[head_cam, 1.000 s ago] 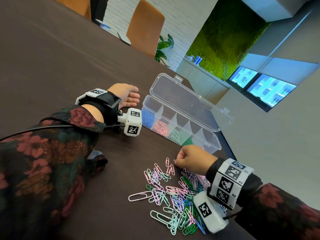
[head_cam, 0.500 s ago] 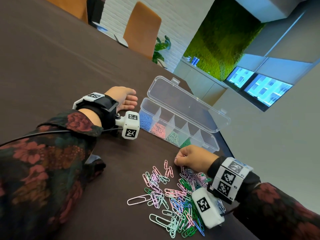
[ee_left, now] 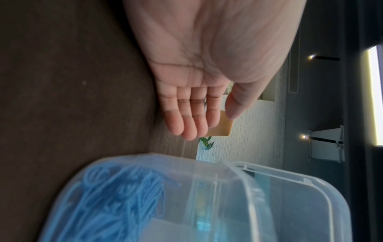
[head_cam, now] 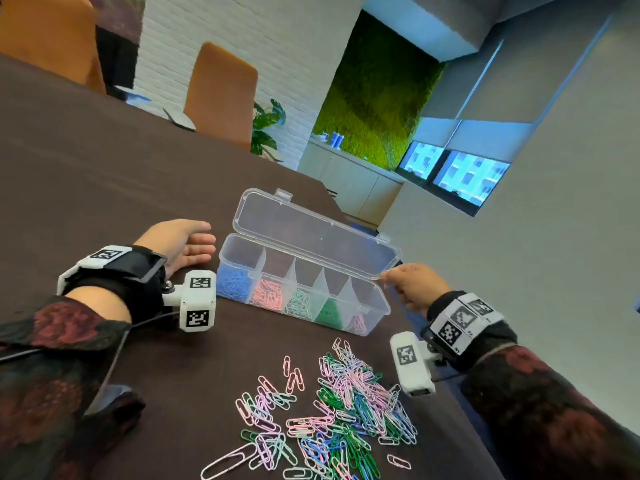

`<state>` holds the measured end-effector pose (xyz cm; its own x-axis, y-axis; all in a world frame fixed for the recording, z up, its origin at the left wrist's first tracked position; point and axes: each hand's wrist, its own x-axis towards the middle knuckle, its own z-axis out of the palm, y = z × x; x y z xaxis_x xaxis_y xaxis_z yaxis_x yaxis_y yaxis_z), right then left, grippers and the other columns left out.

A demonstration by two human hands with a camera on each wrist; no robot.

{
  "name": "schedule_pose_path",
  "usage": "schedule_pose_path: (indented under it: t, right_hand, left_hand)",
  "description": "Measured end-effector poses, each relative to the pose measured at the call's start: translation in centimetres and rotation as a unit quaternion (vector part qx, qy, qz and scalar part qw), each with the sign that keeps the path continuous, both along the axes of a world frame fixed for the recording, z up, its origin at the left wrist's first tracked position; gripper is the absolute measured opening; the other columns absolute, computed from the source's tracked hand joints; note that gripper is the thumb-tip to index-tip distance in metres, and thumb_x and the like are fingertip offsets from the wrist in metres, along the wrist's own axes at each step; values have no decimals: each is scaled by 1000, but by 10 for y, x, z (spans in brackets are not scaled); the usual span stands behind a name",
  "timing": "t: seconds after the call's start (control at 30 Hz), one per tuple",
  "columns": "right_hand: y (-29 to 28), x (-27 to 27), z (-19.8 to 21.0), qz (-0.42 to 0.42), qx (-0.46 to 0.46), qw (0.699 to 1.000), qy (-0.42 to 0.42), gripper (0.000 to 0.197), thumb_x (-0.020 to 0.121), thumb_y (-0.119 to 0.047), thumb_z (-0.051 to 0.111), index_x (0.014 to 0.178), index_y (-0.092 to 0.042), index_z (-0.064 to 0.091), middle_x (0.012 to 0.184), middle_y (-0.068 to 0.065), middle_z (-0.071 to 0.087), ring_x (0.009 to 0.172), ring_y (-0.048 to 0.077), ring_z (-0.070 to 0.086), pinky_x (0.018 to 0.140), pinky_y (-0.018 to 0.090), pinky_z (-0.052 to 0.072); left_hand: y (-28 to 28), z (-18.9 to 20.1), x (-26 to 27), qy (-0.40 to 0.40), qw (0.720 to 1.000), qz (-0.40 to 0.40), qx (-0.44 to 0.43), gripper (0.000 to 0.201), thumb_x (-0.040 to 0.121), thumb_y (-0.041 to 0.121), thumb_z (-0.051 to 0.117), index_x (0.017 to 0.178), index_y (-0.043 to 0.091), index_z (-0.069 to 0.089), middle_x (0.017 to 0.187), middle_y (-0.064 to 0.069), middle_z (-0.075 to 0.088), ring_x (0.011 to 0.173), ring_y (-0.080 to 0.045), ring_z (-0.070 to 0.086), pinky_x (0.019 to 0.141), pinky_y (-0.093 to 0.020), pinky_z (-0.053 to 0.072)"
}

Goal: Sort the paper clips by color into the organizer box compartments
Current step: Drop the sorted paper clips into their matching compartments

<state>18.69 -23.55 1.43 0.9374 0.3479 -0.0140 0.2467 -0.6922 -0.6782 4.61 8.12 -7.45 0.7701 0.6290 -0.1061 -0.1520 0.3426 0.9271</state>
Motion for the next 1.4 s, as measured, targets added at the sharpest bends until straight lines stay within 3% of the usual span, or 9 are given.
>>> schedule_pose_path:
  t: [0.17,0.37,0.7,0.9,1.03,1.13,1.27,1.33,1.4]
  right_hand:
    - [7,7,-2,-11,99,991,90,16,94,-22,54,84,-10,53,65,3,47,49,12,33,39,17,27]
    - [9,4,9,-27,308,932,190,20,97,-21,49,93,-2,52,81,15,51,63,23,51,53,26,47]
    - [-10,-9,11,46,321,934,153,21,96,-25,47,97,-9,62,98,15,66,87,27,63,85,35,48]
    - [-19,-29,0,176,292,932,123,14,96,-7,45,91,-10,57,70,5,65,57,14,58,48,20,46]
    - [-12,-41,-15,264,186,941,101,15,94,-2,48,89,-12,59,70,3,64,55,10,57,47,17,45]
    - [-7,-49,-20,314,109,940,77,13,93,-4,53,90,-15,59,68,-2,63,55,6,56,46,17,45]
    - [-10,-53,-29,362,68,927,76,14,91,-2,55,92,-15,60,69,1,58,55,7,50,47,19,41]
    - [-12,-53,-33,375,57,921,87,14,88,-1,58,92,-15,60,68,2,55,49,5,46,48,23,38]
    - [-11,-54,-37,382,62,915,108,14,79,-10,63,92,-14,61,66,0,54,48,6,45,48,25,36]
  left_hand:
    - [1,0,3,4,1000,-7,1,36,96,17,47,128,-2,48,94,-13,57,87,-26,58,77,-33,48]
    - [6,-3,5,0,1000,-4,2,35,97,17,46,127,-1,49,95,-12,58,83,-22,58,73,-30,47]
    - [9,-3,8,6,1000,-16,1,26,97,17,45,119,5,51,96,-11,58,84,-21,58,77,-32,45]
    - [7,15,-4,-3,999,21,24,13,95,21,47,92,16,58,88,-2,60,64,-10,62,62,-21,48]
    - [6,48,-26,-42,990,46,124,19,96,13,40,89,20,57,77,6,65,59,-4,62,58,-19,44]
    - [-20,82,-50,-94,969,-22,225,22,94,5,41,88,20,55,75,8,67,62,-4,61,53,-15,43]
    - [-76,106,-69,-44,897,-281,338,15,79,3,66,85,17,63,81,-1,67,65,-11,63,52,-17,48]
    - [-100,99,-68,86,772,-404,483,17,82,1,65,89,16,63,81,8,67,68,-6,61,58,-16,48]
    - [-113,81,-66,193,600,-456,628,20,87,3,63,92,22,60,77,17,63,65,3,57,62,-8,42]
